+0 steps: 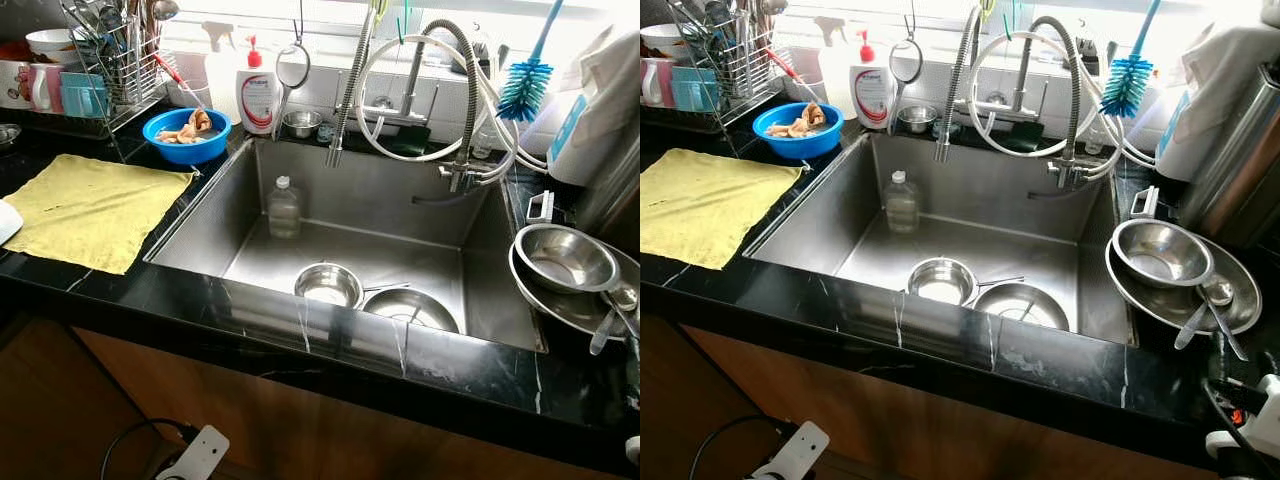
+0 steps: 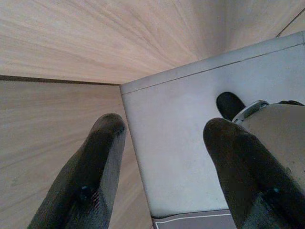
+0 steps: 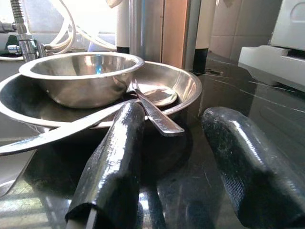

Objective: Kitchen organization

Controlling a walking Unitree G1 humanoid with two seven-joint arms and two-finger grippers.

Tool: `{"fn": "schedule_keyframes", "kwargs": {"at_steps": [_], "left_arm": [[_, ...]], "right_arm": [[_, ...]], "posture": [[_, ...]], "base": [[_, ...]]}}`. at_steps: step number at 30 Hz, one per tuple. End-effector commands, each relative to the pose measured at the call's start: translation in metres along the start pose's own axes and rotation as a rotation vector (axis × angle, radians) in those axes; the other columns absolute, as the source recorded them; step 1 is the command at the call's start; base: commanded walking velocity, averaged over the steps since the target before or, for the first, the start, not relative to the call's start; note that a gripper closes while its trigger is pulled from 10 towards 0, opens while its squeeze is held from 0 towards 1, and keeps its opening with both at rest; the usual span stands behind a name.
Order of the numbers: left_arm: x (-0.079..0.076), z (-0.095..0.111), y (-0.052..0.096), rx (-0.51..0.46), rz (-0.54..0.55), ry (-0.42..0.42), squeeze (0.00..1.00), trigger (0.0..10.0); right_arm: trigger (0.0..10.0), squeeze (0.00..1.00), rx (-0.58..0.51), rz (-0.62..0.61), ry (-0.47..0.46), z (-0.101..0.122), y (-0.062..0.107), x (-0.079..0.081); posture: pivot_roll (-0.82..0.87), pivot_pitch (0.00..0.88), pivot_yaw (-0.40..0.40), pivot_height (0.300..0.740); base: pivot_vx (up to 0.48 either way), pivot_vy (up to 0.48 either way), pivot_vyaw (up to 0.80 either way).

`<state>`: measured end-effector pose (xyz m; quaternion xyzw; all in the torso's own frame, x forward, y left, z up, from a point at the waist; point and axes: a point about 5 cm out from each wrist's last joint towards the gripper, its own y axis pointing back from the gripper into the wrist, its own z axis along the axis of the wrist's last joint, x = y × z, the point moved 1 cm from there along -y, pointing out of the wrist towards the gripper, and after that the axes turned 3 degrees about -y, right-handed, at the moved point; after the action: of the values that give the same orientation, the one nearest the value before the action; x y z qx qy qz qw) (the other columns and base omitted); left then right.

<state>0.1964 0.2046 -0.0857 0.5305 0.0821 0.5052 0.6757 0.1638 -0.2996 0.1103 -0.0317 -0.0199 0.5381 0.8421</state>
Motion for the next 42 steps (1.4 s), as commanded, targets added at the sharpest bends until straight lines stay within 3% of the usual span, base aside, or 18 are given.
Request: {"fn": "schedule_keyframes", "kwargs": {"at_steps": [1,25,32,35,36,37,40,42], "left_arm": [[0.001,0.0,0.0,-0.002,0.002,-0.018,0.0,10.0],[0.002,0.001,0.0,-0.003,0.008,-0.024,0.0,10.0],[0.002,0.001,0.0,-0.004,0.013,-0.023,0.0,10.0],[0.003,0.001,0.0,-0.005,0.015,-0.021,0.0,10.0],[0.003,0.001,0.0,-0.006,0.016,-0.02,0.0,10.0],[0.003,0.001,0.0,-0.006,0.016,-0.02,0.0,10.0],[0.003,0.001,0.0,-0.006,0.018,-0.018,0.0,10.0],[0.003,0.001,0.0,-0.006,0.018,-0.018,0.0,10.0]], "right_arm": [[0.0,0.0,0.011,-0.012,0.009,-0.002,-0.001,-0.003],[0.0,0.0,-0.014,-0.014,0.019,0.003,-0.004,-0.003],[0.0,0.0,-0.135,-0.019,0.061,0.034,-0.015,0.001],[0.2,0.0,-0.223,0.005,0.073,0.06,-0.025,0.01],[3.5,0.0,-0.238,0.011,0.076,0.065,-0.026,0.011],[10.0,0.0,-0.256,0.022,0.081,0.07,-0.028,0.014],[10.0,0.0,-0.299,0.118,0.067,0.089,-0.035,0.034],[10.0,0.0,-0.252,0.237,0.067,0.088,-0.038,0.052]], "posture": [[-0.05,0.0,-0.029,0.74],[-0.05,0.0,-0.027,0.74],[-0.05,0.0,-0.025,0.74],[-0.05,0.0,-0.025,0.74],[-0.05,0.0,-0.026,0.74],[-0.05,0.0,-0.026,0.74],[-0.05,0.0,-0.025,0.74],[-0.06,0.0,-0.025,0.74]], "base": [[0.0,0.0,0.0],[0.0,0.0,0.0],[0.0,0.0,0.0],[0.0,0.0,0.0],[0.0,0.0,0.0],[0.0,0.0,0.0],[0.0,0.0,0.0],[0.0,0.0,0.0]]}}
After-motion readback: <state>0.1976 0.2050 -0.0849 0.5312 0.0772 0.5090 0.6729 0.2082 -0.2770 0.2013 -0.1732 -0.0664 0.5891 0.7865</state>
